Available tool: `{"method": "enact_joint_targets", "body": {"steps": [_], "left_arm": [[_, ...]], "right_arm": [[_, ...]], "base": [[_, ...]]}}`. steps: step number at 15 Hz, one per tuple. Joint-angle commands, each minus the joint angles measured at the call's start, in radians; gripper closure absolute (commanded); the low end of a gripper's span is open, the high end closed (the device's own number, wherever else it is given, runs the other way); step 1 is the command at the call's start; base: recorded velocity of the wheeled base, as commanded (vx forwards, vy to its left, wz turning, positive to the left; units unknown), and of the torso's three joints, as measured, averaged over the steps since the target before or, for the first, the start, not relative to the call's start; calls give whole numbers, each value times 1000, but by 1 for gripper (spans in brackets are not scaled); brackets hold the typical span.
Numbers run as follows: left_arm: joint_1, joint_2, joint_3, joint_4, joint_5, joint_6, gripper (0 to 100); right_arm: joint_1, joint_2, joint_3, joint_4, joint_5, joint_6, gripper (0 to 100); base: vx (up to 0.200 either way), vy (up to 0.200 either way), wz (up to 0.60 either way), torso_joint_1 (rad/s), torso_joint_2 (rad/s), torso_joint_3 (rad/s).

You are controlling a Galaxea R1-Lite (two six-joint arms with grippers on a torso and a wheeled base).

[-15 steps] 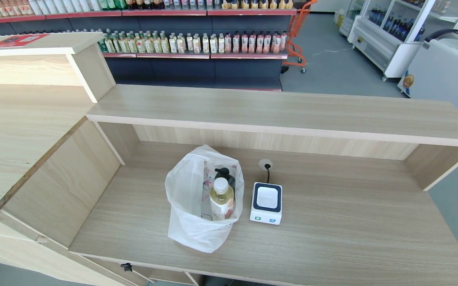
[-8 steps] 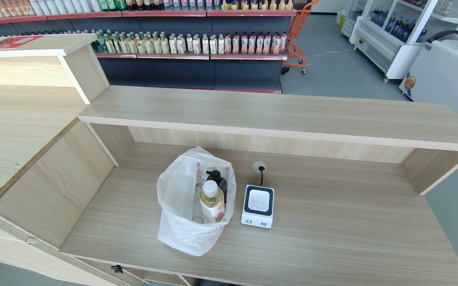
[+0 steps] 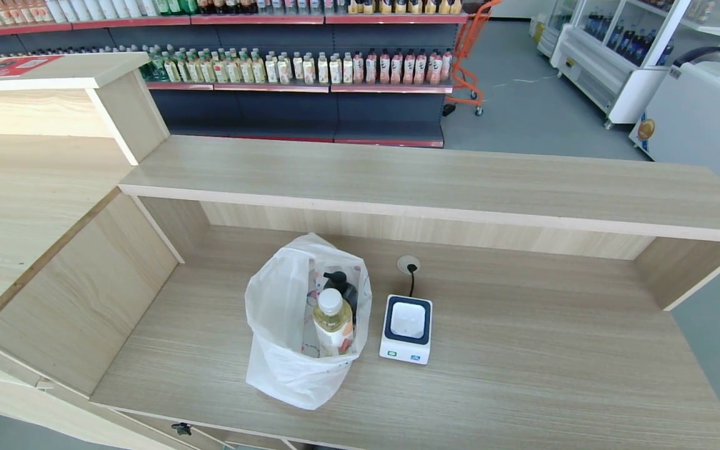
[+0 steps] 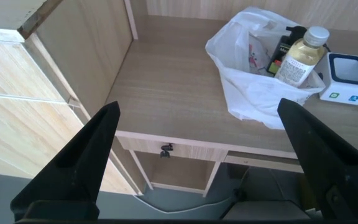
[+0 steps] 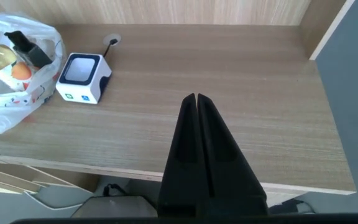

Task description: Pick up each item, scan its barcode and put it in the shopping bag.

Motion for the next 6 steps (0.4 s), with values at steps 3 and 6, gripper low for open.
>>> {"method": "enact_joint_targets", "body": {"steps": [3,6], "left_arm": [[0,1,0,0,2,0,0],[0,0,0,0,0,0,0]], "right_arm": [[0,3,0,-1,0,-3,100],[0,3,0,1,0,0,100]], "base": [[0,0,0,0,0,0],[0,0,0,0,0,0]]}}
